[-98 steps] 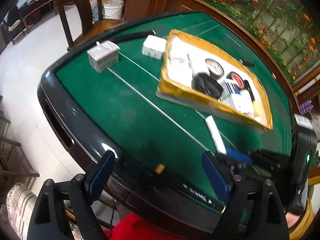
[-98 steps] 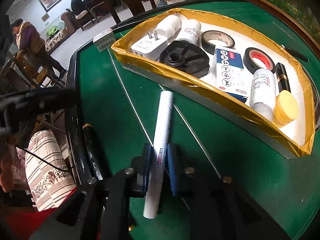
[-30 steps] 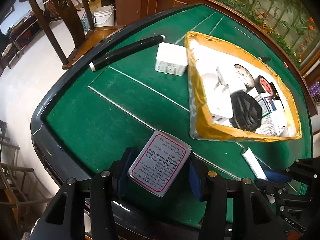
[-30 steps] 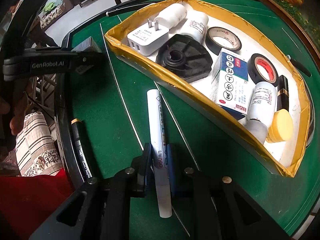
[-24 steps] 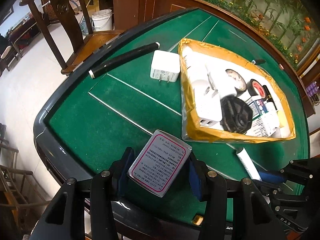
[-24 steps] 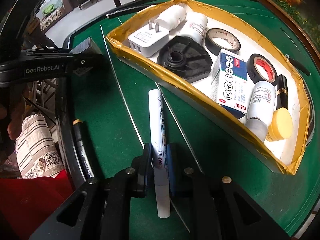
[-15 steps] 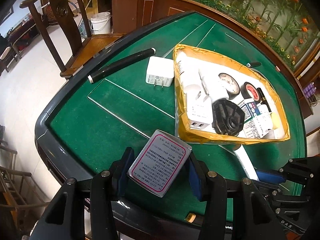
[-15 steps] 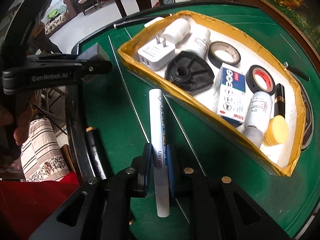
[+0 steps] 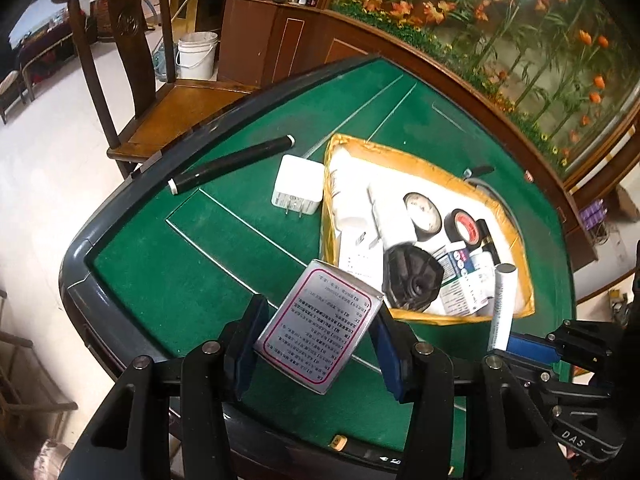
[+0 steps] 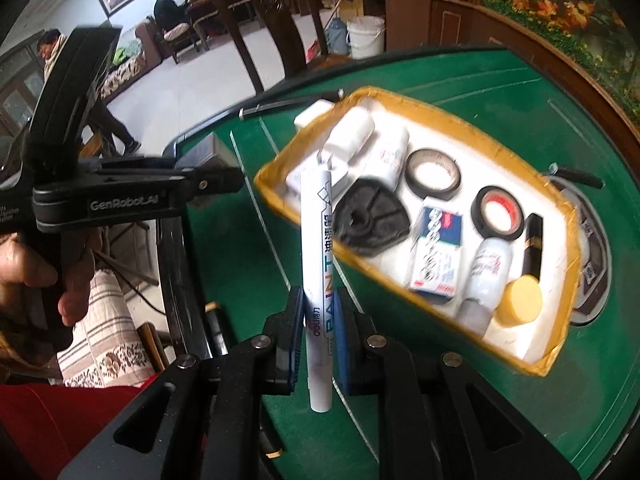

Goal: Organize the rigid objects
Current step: 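Carry the white box with the left tool while the right tool carries the marker over the tray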

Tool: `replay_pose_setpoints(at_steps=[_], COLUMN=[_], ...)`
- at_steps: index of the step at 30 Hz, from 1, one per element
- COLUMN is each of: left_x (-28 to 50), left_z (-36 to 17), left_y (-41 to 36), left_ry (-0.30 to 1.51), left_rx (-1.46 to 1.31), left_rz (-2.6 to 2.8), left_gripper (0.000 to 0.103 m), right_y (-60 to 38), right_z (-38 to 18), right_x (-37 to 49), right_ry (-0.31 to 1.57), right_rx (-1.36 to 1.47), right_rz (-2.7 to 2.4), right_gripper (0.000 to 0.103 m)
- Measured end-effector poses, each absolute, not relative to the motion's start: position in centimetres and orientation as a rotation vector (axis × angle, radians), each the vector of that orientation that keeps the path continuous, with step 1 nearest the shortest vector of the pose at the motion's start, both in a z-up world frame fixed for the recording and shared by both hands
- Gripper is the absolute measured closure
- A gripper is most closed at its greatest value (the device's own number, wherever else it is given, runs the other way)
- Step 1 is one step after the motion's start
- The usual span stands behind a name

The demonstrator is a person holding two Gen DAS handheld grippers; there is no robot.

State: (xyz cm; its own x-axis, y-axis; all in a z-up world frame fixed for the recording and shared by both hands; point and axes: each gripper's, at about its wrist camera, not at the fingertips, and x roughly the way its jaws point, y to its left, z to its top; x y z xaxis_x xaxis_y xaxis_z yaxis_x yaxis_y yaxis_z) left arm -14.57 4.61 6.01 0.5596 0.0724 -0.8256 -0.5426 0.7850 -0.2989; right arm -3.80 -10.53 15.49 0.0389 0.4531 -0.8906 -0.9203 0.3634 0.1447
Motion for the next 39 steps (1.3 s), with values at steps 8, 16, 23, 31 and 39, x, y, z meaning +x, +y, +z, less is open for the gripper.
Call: replay_pose_setpoints(at_steps=[8,16,23,31,39], left_x=[-14.3,-12.5,-10.3,-8.1,-6.3], left_z=[6.2,6.6,7.1,7.1,6.5], left_y=[4.9,4.4,3.7,3.2,3.2], left_ry=[0.9,0.921,0.935,0.958,0.979], left_rx=[-0.602,-0.555,-0.506,-0.47,-0.466], left_rz=[0.362,0.349,0.31,0.271,0.251], left_gripper=[0.049,0.049,0.049,0.049,0.049], right_y=[-11.8,-12.8,-14.0,-14.5,-14.3], right_z=[16.0,16.5,16.9,16.7,16.9], right_x=[-2.8,-0.6,1.2,2.6,4.4], right_ry=[1.057,1.052,1.048,1.056,1.045], right_rx=[-0.505,-0.457,-0.41,-0.382,-0.376], right_rz=[1.101,1.039,0.983,0.943,0.918], right_gripper=[0.089,0.089,0.089,0.089,0.089])
